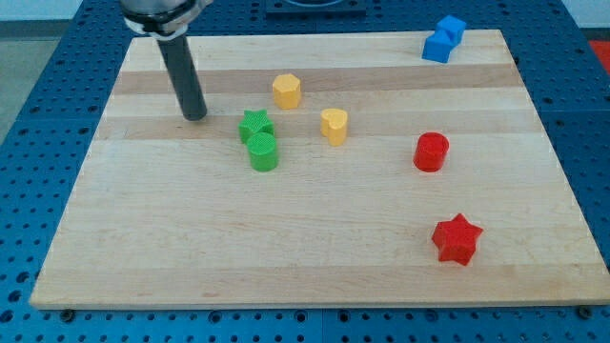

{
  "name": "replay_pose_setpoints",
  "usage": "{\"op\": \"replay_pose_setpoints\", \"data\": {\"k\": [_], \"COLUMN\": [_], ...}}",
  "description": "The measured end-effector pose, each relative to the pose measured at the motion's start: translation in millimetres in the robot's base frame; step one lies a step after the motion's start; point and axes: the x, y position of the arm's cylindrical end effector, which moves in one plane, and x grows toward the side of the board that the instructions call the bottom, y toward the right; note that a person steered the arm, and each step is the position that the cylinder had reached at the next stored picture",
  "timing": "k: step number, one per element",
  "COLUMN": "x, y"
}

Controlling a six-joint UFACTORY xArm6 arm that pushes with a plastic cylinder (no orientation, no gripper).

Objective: Move green star below yellow hexagon

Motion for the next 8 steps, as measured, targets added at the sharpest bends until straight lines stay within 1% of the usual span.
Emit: {"op": "replay_pose_setpoints", "data": {"k": [1,2,3,6,7,8], "x": [7,35,45,46,38,21], "y": [-14,3,34,103,107,108]}}
